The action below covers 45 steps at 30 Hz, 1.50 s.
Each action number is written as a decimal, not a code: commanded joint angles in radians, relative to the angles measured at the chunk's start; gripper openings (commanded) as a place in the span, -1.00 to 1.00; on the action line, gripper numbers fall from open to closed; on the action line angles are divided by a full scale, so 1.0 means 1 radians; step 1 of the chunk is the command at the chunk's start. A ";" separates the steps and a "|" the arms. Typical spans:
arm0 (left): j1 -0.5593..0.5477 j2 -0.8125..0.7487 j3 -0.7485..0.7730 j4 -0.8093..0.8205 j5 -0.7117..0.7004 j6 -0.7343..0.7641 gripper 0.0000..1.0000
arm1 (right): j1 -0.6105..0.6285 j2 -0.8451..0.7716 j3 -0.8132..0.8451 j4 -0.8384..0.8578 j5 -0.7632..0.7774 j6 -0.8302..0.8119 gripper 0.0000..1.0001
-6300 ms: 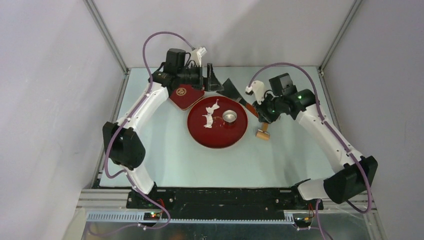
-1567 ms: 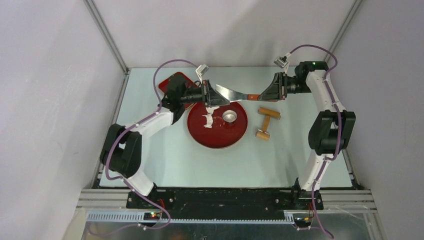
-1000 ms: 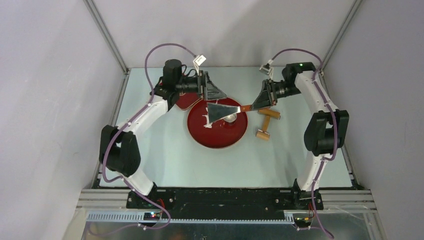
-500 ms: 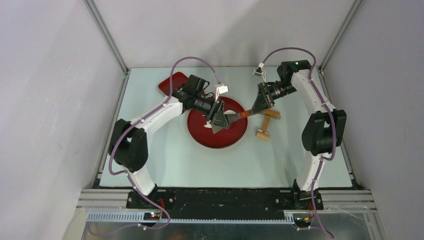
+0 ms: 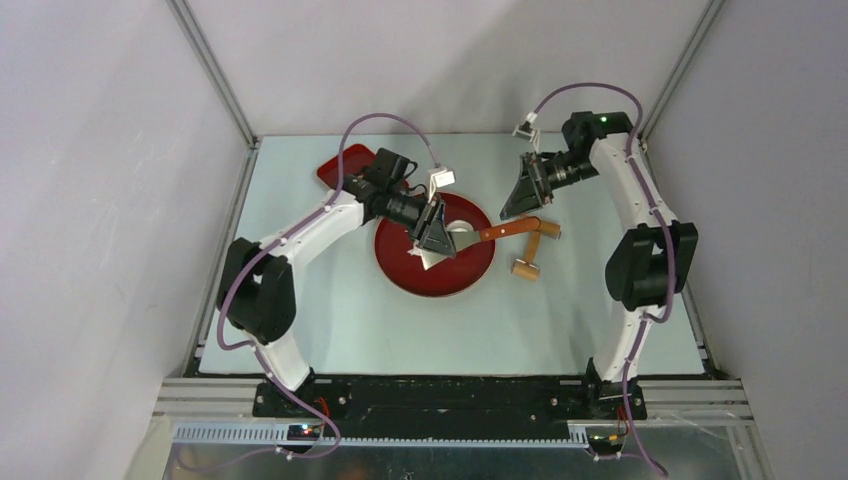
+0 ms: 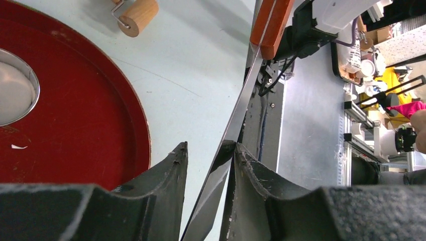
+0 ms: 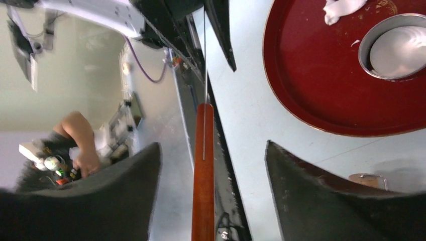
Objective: Roll out the dumpling wrappers from the dough
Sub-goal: Pick up the spatula from the center of the board.
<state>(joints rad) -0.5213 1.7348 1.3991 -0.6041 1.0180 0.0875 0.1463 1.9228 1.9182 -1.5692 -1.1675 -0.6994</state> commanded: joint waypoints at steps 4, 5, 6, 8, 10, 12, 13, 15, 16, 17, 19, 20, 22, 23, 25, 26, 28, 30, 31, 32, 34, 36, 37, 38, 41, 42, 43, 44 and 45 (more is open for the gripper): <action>-0.002 -0.037 0.095 0.026 0.104 -0.052 -1.00 | -0.133 0.009 0.073 -0.032 -0.251 0.037 0.98; -0.001 -0.049 0.093 0.035 0.103 -0.071 -1.00 | -0.151 0.006 0.068 -0.030 -0.274 0.034 1.00; 0.000 -0.056 0.091 0.063 0.097 -0.091 -1.00 | -0.173 0.002 0.055 -0.020 -0.281 0.032 1.00; 0.007 -0.080 0.075 0.126 0.075 -0.188 -1.00 | -0.197 -0.017 0.017 0.032 -0.302 0.055 1.00; 0.018 -0.098 0.061 0.190 0.014 -0.272 -1.00 | -0.220 -0.055 -0.035 0.179 -0.289 0.171 1.00; 0.031 -0.105 0.058 0.227 -0.065 -0.333 -1.00 | -0.238 -0.146 -0.166 0.526 -0.188 0.480 1.00; 0.040 -0.106 0.056 0.246 -0.096 -0.348 -1.00 | -0.247 -0.247 -0.300 0.674 -0.036 0.695 1.00; 0.049 -0.104 0.056 0.263 -0.136 -0.382 -1.00 | -0.250 -0.387 -0.442 0.949 0.221 0.836 1.00; 0.054 -0.103 0.057 0.267 -0.144 -0.393 -1.00 | -0.249 -0.423 -0.467 1.037 0.254 0.845 1.00; 0.054 -0.102 0.058 0.272 -0.146 -0.397 -1.00 | -0.248 -0.473 -0.492 1.062 0.269 0.847 1.00; 0.057 -0.096 0.066 0.275 -0.141 -0.407 -1.00 | -0.261 -0.512 -0.509 1.170 0.154 0.888 1.00; 0.059 -0.090 0.071 0.275 -0.140 -0.417 -1.00 | -0.266 -0.523 -0.538 1.218 0.051 0.977 1.00; 0.058 -0.078 0.075 0.277 -0.141 -0.428 -1.00 | -0.277 -0.520 -0.590 1.401 -0.078 1.152 1.00; 0.058 -0.073 0.077 0.278 -0.142 -0.432 -1.00 | -0.277 -0.515 -0.607 1.551 -0.110 1.212 1.00; 0.058 -0.056 0.079 0.277 -0.140 -0.435 -1.00 | -0.274 -0.487 -0.635 1.695 -0.165 1.347 1.00; 0.057 -0.044 0.083 0.277 -0.139 -0.437 -1.00 | -0.266 -0.466 -0.644 1.721 -0.176 1.381 1.00; 0.058 -0.018 0.096 0.280 -0.131 -0.451 -1.00 | -0.254 -0.441 -0.651 1.761 -0.179 1.394 1.00; 0.058 0.002 0.110 0.285 -0.120 -0.469 -1.00 | -0.238 -0.427 -0.672 1.781 -0.187 1.393 0.96; 0.058 0.011 0.113 0.289 -0.110 -0.485 -1.00 | -0.232 -0.425 -0.683 1.804 -0.189 1.395 0.91; 0.058 0.015 0.120 0.301 -0.105 -0.493 -1.00 | -0.223 -0.422 -0.701 1.813 -0.194 1.400 0.89; 0.062 0.019 0.119 0.334 -0.091 -0.526 -1.00 | -0.219 -0.426 -0.731 1.862 -0.185 1.418 0.83; 0.062 0.022 0.111 0.373 -0.077 -0.566 -1.00 | -0.224 -0.448 -0.762 1.888 -0.153 1.396 0.81; 0.063 0.027 0.111 0.385 -0.067 -0.590 -1.00 | -0.226 -0.467 -0.770 1.880 -0.142 1.378 0.81; 0.064 0.032 0.111 0.406 -0.064 -0.603 -1.00 | -0.226 -0.474 -0.788 1.873 -0.114 1.344 0.81; 0.072 0.065 0.121 0.449 -0.046 -0.676 -1.00 | -0.220 -0.484 -0.809 1.869 -0.072 1.313 0.81; 0.074 0.073 0.131 0.467 -0.045 -0.691 -1.00 | -0.217 -0.479 -0.820 1.882 -0.066 1.340 0.81; 0.075 0.086 0.135 0.492 -0.043 -0.720 -1.00 | -0.212 -0.466 -0.836 1.931 -0.053 1.391 0.80; 0.076 0.091 0.146 0.497 -0.044 -0.731 -1.00 | -0.208 -0.457 -0.845 2.005 -0.050 1.420 0.80; 0.074 0.100 0.155 0.511 -0.047 -0.754 -1.00 | -0.196 -0.434 -0.855 2.037 -0.048 1.479 0.78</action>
<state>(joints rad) -0.4557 1.8126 1.4837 -0.2108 0.9314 -0.5510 -0.0727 1.4780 1.0927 0.2806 -1.2560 0.6682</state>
